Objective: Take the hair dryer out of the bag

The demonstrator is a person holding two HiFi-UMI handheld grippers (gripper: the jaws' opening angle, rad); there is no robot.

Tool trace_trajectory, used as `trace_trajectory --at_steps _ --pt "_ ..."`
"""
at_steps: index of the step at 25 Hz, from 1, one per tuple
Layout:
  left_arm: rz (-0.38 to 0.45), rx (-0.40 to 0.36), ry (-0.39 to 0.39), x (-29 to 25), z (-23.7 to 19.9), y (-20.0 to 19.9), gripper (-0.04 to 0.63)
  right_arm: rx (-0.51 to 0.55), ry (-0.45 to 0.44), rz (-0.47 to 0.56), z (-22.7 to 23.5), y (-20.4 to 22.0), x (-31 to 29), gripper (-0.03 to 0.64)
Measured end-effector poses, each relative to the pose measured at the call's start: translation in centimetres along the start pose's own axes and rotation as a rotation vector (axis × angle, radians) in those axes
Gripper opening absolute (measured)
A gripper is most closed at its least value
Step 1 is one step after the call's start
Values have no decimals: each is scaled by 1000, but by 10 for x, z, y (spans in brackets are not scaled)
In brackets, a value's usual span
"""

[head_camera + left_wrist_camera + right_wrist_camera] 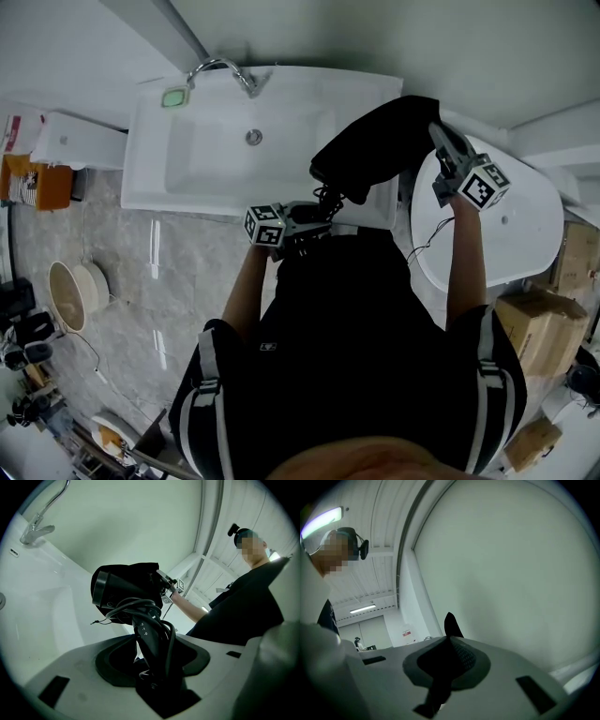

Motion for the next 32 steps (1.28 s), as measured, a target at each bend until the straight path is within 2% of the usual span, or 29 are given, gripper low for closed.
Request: trace_trajectory --at_steps 6,10,14,19,22,27,32 --pt "38 7 -58 9 -9 -4 210 22 38 64 6 -14 13 66" --pt "80 6 -91 16 -10 -11 210 17 26 121 6 -23 21 66" --pt "129 3 -112 22 -13 -20 209 32 23 65 4 -3 14 66" --pt "183 -1 -133 25 -12 -28 209 -60 -3 86 -4 22 16 66" --pt "228 0 -147 27 -11 -34 209 -56 -43 48 -17 34 10 66" --pt "287 13 -180 26 -17 -45 209 29 -113 -68 -45 62 -6 66" --pt "297 5 -206 23 -19 -52 210 119 -159 -206 -67 100 -17 66"
Point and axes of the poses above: the fingertips, and each gripper's own axes: x backward along the fingers, z to its right, y out of its underside, the point moved 7 cm from there along x, backward along the fingers, and after that the axes turned 1 degree about -x, right-handed, at the moved point
